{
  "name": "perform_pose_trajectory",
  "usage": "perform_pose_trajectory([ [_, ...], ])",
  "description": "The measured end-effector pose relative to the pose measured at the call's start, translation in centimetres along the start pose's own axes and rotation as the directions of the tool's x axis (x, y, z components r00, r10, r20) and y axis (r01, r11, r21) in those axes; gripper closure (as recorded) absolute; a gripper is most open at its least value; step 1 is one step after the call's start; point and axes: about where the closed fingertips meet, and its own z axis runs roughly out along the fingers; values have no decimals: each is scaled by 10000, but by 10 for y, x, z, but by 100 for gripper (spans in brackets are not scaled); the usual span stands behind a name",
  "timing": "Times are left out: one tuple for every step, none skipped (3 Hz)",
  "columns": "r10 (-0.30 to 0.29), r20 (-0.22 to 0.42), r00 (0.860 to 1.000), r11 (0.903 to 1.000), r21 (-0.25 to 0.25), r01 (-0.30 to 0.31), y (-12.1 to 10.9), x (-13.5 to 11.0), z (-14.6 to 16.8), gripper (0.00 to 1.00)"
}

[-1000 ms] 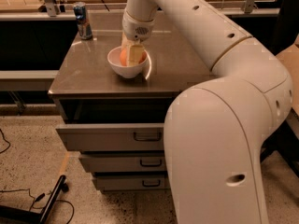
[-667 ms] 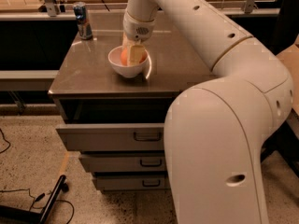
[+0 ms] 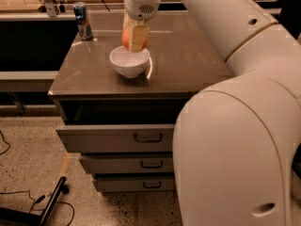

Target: Pick orange from white bowl and place on counter

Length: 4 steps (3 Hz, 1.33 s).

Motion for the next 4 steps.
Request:
perform_pose_trajectory([
  [277,3,9996,9988,414,-277,1,12,-27,100],
  [1077,277,9938,9912,748,-1095,14,49,-38,100],
  [2181,698,9734,9681,1103,-2248,54,76,-70,100],
  [2690,688,9607,9584,799,-2741,101,91,-77,100],
])
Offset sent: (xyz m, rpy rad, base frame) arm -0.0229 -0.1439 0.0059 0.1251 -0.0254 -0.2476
